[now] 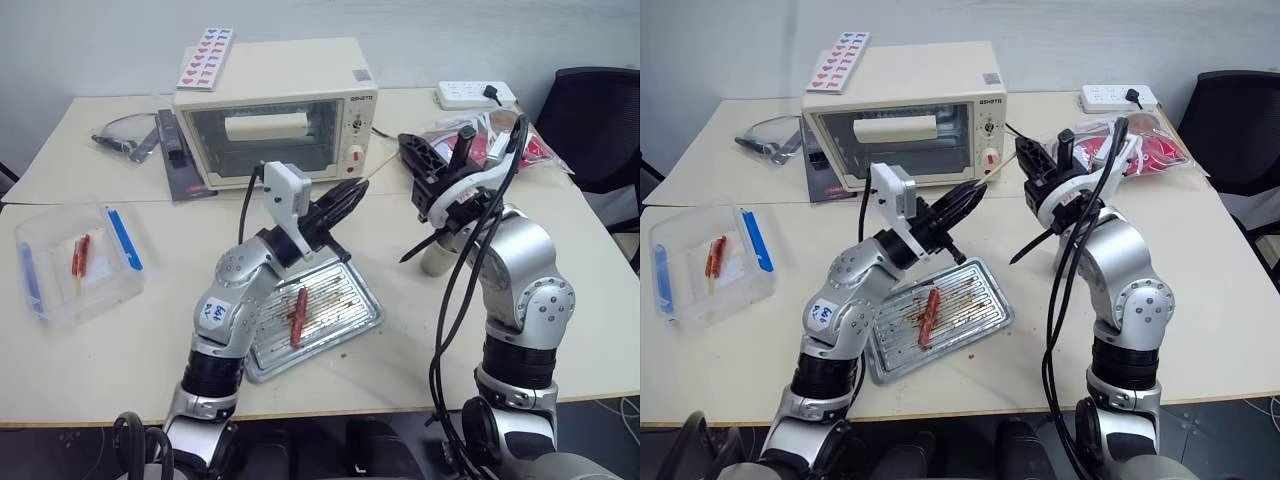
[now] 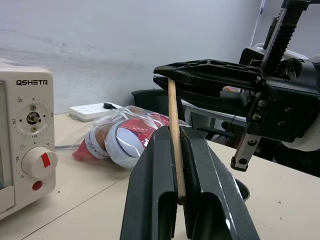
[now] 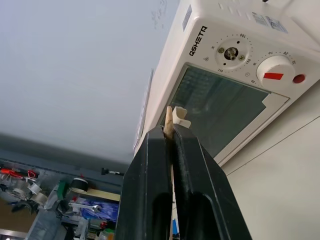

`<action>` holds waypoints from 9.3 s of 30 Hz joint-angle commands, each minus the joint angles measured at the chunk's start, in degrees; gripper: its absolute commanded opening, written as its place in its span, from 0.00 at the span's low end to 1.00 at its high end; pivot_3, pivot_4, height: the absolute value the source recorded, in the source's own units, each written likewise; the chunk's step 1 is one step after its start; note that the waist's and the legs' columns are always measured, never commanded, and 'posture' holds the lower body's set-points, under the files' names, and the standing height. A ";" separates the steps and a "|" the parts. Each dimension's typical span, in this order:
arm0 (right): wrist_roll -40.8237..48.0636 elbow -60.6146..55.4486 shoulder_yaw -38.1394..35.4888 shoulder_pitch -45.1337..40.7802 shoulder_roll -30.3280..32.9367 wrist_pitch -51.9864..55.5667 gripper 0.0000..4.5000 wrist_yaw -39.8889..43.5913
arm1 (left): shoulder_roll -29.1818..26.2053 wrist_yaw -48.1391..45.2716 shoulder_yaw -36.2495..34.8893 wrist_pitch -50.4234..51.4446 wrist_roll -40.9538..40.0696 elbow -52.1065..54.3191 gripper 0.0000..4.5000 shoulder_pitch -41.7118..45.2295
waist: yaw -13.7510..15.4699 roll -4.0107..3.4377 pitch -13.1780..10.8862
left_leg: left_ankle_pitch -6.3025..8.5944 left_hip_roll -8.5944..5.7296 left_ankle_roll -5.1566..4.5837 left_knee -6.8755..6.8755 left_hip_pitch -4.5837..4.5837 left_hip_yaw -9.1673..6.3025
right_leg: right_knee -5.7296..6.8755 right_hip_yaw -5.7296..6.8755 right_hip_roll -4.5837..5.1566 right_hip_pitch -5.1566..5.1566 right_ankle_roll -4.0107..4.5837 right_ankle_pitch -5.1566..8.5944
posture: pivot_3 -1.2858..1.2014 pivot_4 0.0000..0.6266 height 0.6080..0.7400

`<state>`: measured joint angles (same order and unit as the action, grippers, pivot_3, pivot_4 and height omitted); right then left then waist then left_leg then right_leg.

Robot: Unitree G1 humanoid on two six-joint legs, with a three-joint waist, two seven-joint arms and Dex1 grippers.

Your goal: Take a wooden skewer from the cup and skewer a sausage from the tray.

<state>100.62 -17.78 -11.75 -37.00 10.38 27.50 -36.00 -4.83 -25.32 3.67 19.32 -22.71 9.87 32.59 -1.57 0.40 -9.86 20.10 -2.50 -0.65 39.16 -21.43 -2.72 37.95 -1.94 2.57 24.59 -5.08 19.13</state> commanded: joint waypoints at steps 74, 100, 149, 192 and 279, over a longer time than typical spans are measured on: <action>-66.58 -12.10 36.26 2.02 14.52 38.77 0.53 56.48 | -45.66 -23.67 -25.42 13.83 -15.83 14.62 0.00 -21.41 | -0.05 0.00 -0.02 | 0.06 -0.04 -0.03 -0.15 -0.04 -0.07 | -0.31 0.03 0.07 0.08 0.04 0.01 | 0.52 0.24 1.00; -81.10 -7.53 39.73 10.04 14.26 30.33 0.52 59.34 | -46.23 -25.72 -21.59 14.56 -15.08 11.02 0.00 -15.29 | -0.04 0.03 0.00 | 0.05 -0.06 0.00 -0.14 0.04 -0.05 | -0.27 0.01 0.07 0.05 0.04 0.01 | 0.52 0.24 1.00; -68.53 -9.78 22.22 -1.35 47.91 22.05 0.06 106.22 | -50.91 -41.62 -13.33 12.04 -14.62 3.00 0.00 -8.12 | -0.09 0.00 -0.08 | 0.07 -0.08 -0.04 -0.13 -0.01 -0.09 | -0.38 0.05 0.08 0.04 0.04 0.01 | 0.52 0.24 1.00; -61.45 -5.42 19.00 -6.21 44.81 30.10 0.06 101.74 | -48.57 -47.59 -8.55 12.23 -13.19 3.74 0.00 -0.40 | 0.24 -0.03 -0.18 | 0.09 -0.05 -0.05 -0.03 -0.06 -0.05 | -0.25 0.02 0.08 0.08 0.04 0.01 | 0.52 0.24 1.00; -58.69 -3.76 14.57 -16.61 38.70 30.83 0.96 92.38 | -29.28 -1.10 -35.22 7.70 5.07 24.42 0.00 -35.31 | 0.51 -0.01 -0.17 | 0.09 -0.05 -0.05 0.00 -0.06 -0.01 | -0.22 -0.02 0.08 0.09 0.03 0.01 | 0.52 0.24 1.00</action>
<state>42.05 -21.58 3.91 -52.04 49.29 59.77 56.47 -34.66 -30.36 -28.11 27.91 -19.49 31.62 -1.75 -1.06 0.38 -10.03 20.20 -2.55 -0.70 39.16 -21.49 -2.72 37.73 -1.97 2.64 24.69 -5.05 19.14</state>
